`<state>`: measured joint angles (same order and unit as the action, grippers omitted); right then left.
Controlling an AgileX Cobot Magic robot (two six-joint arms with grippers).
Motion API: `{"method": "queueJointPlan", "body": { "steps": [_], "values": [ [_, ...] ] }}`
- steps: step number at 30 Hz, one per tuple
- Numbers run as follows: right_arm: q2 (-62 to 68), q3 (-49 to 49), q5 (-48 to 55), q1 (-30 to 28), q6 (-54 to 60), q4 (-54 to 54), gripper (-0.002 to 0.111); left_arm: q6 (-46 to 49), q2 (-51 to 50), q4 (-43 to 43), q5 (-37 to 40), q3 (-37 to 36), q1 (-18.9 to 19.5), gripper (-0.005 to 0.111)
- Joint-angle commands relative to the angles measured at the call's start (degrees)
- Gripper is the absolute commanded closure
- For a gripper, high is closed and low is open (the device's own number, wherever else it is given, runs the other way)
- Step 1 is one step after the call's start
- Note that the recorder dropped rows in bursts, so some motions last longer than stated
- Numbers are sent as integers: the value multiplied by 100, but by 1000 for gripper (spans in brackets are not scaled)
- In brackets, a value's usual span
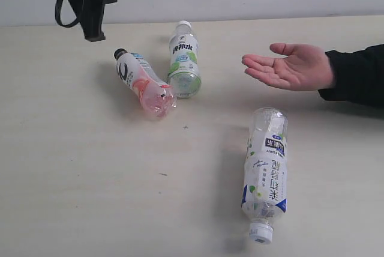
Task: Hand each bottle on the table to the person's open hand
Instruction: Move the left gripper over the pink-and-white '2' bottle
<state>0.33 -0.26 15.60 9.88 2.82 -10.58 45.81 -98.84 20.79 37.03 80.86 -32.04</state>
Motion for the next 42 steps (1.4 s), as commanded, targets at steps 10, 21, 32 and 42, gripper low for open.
{"method": "queueJointPlan", "body": {
  "steps": [10, 21, 32, 42],
  "values": [
    [-33, 26, -29, -29, -12, 0, 108, 5104, -859, -3542, 3293, 1516, 754, 107],
    [-33, 26, -29, -29, -12, 0, 108, 5276, -1453, -3003, 2712, 1566, 754, 107],
    [-33, 26, -29, -29, -12, 0, 108, 5336, -1540, -2843, 2316, 1566, 754, 98],
    [-33, 26, -29, -29, -12, 0, 108, 6088, -1602, -2866, 2254, 1566, 754, 34]
  ]
}}
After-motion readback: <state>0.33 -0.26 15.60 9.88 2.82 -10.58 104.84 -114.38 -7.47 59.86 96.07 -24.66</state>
